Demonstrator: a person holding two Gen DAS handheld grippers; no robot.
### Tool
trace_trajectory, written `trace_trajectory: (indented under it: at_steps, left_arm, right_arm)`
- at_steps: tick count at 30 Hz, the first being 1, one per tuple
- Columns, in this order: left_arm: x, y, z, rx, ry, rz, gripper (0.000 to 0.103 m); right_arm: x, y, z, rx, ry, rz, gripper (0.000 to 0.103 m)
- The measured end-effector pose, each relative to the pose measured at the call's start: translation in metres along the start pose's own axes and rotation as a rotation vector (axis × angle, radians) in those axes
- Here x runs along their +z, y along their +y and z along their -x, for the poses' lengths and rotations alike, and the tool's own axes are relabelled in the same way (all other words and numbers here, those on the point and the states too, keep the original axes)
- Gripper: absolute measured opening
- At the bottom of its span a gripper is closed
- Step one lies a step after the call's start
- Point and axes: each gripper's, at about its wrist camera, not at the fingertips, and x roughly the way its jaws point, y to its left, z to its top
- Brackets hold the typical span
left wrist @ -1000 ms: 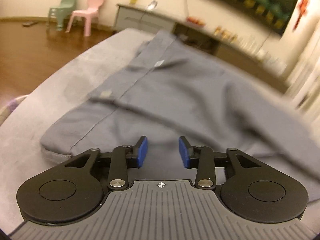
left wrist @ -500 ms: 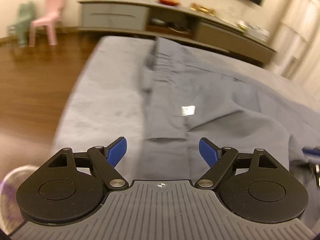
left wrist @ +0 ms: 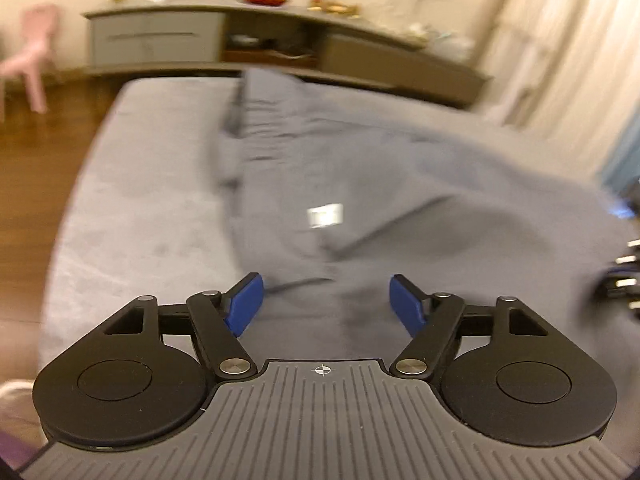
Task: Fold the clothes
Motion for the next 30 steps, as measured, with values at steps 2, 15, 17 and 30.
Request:
trace_trajectory:
  at_steps: [2, 15, 17, 30]
  left_arm:
    - [0.002, 0.004, 0.002, -0.023, -0.033, 0.021, 0.064]
    - [0.027, 0.026, -0.022, -0.081, 0.026, 0.025, 0.07]
    - [0.025, 0.024, -0.02, -0.122, 0.031, 0.015, 0.063]
    - [0.045, 0.029, 0.06, -0.231, -0.15, 0.136, 0.004]
  right_arm:
    - [-0.002, 0.0, 0.001, -0.001, -0.003, -0.009, 0.004]
    - [-0.007, -0.003, -0.004, 0.021, 0.004, -0.029, 0.004]
    - [-0.007, -0.005, -0.004, 0.016, -0.002, -0.04, 0.002]
    - [0.007, -0.018, 0.024, 0.019, -0.124, -0.114, 0.001]
